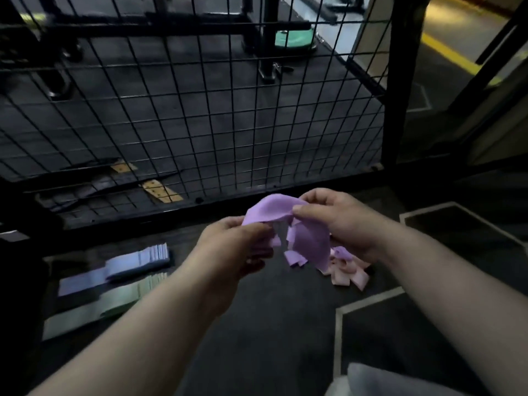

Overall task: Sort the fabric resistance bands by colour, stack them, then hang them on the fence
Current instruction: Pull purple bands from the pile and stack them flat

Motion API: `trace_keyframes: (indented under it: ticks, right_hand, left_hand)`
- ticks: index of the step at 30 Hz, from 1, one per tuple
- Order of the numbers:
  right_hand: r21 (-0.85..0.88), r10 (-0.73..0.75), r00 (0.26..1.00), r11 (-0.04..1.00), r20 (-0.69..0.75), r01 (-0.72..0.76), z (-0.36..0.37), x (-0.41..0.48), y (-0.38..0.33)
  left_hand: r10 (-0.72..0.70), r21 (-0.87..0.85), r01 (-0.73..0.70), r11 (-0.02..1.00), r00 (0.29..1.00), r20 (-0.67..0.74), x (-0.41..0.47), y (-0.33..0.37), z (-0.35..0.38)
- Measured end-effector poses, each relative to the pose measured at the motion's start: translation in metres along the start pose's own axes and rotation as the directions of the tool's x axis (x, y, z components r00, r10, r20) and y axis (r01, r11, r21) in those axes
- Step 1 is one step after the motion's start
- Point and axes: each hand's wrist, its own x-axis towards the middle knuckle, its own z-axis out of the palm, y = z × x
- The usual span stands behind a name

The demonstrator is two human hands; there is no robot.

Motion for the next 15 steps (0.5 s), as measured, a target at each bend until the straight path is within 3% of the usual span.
trace_keyframes:
  ticks: [3,6,8,10,13,15]
  right_hand:
    - [-0.027,-0.03,0.999,0.999,0.02,0.031,0.008,-0.014,-0.005]
    - [-0.077,-0.117,0.993,0.99,-0.012,0.116,0.004,-0.031,-0.02]
    - [-0.007,-0.121,0.99,0.993,-0.078,0.121,-0.008,-0.047,-0.018]
    - [0.034,-0.119,0.984,0.992,-0.132,0.125,-0.025,-0.056,-0.012]
    - [-0.153,-0.16,0.966,0.98,-0.202,0.13,-0.055,-0.062,0.006]
    - [-0.207,-0.187,0.943,0.969,-0.276,0.132,-0.075,-0.06,0.016]
  left_hand:
    - [0.071,-0.062,-0.068,0.996,0.997,0.039,-0.028,0.001,-0.002]
    - [0.192,-0.12,-0.172,0.978,0.966,0.174,-0.054,0.011,0.005]
    - [0.248,-0.148,-0.22,0.964,0.945,0.214,-0.067,0.009,0.016]
    - [0.237,-0.097,-0.221,0.971,0.947,0.217,-0.064,0.005,0.026]
    - [0.17,0.009,-0.176,0.984,0.962,0.212,-0.049,-0.003,0.043]
    - [0.154,-0.025,-0.152,0.988,0.966,0.206,-0.038,-0.003,0.058]
